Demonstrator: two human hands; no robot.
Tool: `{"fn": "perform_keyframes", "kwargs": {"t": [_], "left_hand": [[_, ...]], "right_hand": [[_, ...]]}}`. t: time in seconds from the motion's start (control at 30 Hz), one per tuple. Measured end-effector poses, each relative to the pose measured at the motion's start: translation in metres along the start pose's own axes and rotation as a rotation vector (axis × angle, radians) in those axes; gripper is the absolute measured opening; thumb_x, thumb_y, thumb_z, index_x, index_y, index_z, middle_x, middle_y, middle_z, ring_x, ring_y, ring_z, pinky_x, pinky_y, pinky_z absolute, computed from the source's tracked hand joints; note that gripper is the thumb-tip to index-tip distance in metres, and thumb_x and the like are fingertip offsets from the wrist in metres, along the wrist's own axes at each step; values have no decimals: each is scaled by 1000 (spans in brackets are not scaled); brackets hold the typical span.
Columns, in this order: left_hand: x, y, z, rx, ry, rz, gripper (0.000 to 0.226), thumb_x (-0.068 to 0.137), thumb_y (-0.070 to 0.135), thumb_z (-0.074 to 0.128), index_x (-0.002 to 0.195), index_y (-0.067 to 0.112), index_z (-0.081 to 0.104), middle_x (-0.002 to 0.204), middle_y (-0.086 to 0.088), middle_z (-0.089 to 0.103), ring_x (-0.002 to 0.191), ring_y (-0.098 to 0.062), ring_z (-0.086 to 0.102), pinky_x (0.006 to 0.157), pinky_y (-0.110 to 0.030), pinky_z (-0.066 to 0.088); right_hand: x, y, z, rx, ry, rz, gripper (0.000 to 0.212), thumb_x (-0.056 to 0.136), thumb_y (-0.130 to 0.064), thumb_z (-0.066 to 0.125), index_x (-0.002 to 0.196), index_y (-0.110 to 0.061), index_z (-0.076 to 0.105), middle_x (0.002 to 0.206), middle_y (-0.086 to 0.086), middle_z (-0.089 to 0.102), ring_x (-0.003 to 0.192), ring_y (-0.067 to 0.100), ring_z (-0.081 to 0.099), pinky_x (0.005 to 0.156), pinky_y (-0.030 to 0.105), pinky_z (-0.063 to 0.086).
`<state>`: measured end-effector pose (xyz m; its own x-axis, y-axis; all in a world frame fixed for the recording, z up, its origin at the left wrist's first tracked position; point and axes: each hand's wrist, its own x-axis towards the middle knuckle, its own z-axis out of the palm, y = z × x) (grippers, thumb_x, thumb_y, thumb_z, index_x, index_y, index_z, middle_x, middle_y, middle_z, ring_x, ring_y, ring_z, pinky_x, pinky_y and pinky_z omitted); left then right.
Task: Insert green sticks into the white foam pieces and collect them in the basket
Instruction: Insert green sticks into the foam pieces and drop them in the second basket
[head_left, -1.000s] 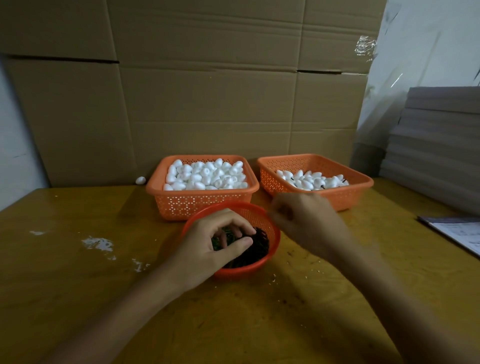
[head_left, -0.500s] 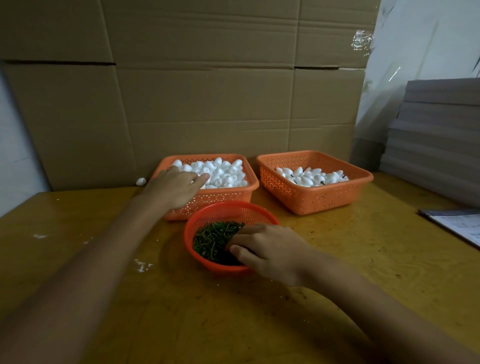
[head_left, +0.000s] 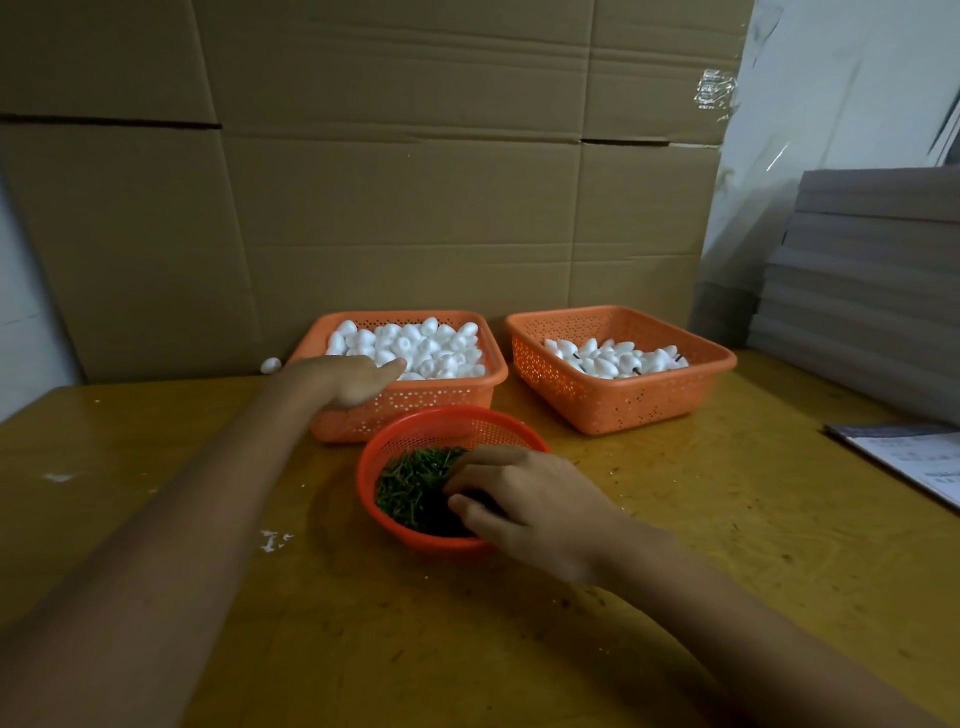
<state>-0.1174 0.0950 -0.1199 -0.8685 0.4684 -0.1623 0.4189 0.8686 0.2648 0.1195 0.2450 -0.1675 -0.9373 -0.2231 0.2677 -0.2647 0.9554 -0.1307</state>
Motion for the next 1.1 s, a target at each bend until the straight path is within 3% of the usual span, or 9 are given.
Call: {"fn": "perform_keyframes", "kwargs": {"t": [0.27, 0.4, 0.47, 0.5, 0.57, 0.7, 0.87, 0.97, 1.1], "left_hand": [[7, -3, 0, -32, 14, 11, 85, 100, 78, 21, 168, 28, 11, 176, -3, -7, 160, -32, 19, 126, -50, 17], [11, -10, -5, -22, 127, 60, 81, 101, 75, 34, 161, 21, 40, 173, -10, 22, 151, -34, 38, 122, -46, 32], [10, -15, -8, -186, 240, 82, 61, 87, 66, 68, 118, 14, 76, 131, -13, 69, 119, -33, 63, 102, -41, 49], [10, -18, -7, -283, 292, 90, 46, 75, 58, 80, 88, 14, 81, 101, -8, 75, 103, -30, 68, 93, -40, 53], [9, -22, -4, -417, 380, 81, 19, 68, 31, 92, 64, 18, 79, 80, -1, 76, 96, -26, 72, 93, -43, 57], [6, -21, 6, -663, 555, 117, 30, 70, -1, 91, 75, 20, 71, 83, 1, 73, 88, -26, 74, 86, -44, 60], [-4, -18, 9, -896, 625, 245, 32, 91, 8, 77, 118, 16, 62, 105, -10, 70, 79, -27, 76, 84, -44, 63], [-30, -5, 9, -1051, 573, 310, 25, 90, 7, 79, 114, 13, 72, 106, -9, 70, 81, -26, 79, 86, -39, 64], [-70, 10, 24, -1102, 527, 366, 15, 86, 14, 85, 98, 22, 81, 85, -7, 80, 69, -17, 76, 71, -24, 63]], "right_hand": [[2, -1, 7, 179, 288, 57, 16, 102, -28, 65, 113, -26, 76, 117, -16, 71, 107, 2, 64, 89, 31, 54], [2, 5, 6, 369, 423, 157, 4, 91, -29, 81, 95, -29, 81, 98, -18, 78, 93, -1, 70, 83, 29, 59], [1, 7, 4, 445, 467, 195, 6, 86, -30, 85, 88, -29, 79, 90, -18, 77, 86, -1, 72, 78, 30, 61], [1, 9, 4, 473, 485, 213, 7, 85, -30, 86, 86, -28, 79, 88, -18, 77, 85, 0, 73, 77, 31, 62], [1, 12, 2, 499, 508, 236, 10, 84, -28, 87, 84, -25, 77, 86, -16, 77, 84, 2, 73, 76, 33, 63], [1, 16, 2, 486, 507, 246, 13, 87, -22, 85, 88, -21, 72, 80, -13, 76, 78, 2, 74, 71, 31, 62], [1, 19, 3, 431, 500, 237, 22, 91, -24, 80, 110, -23, 70, 92, -12, 80, 81, -4, 73, 74, 24, 62], [1, 19, 2, 360, 492, 216, 17, 94, -21, 76, 110, -27, 76, 93, -22, 74, 86, -8, 70, 77, 14, 56], [1, 19, 1, 334, 505, 243, 14, 94, -22, 76, 106, -31, 77, 96, -27, 71, 92, -7, 67, 75, 11, 54]]}}
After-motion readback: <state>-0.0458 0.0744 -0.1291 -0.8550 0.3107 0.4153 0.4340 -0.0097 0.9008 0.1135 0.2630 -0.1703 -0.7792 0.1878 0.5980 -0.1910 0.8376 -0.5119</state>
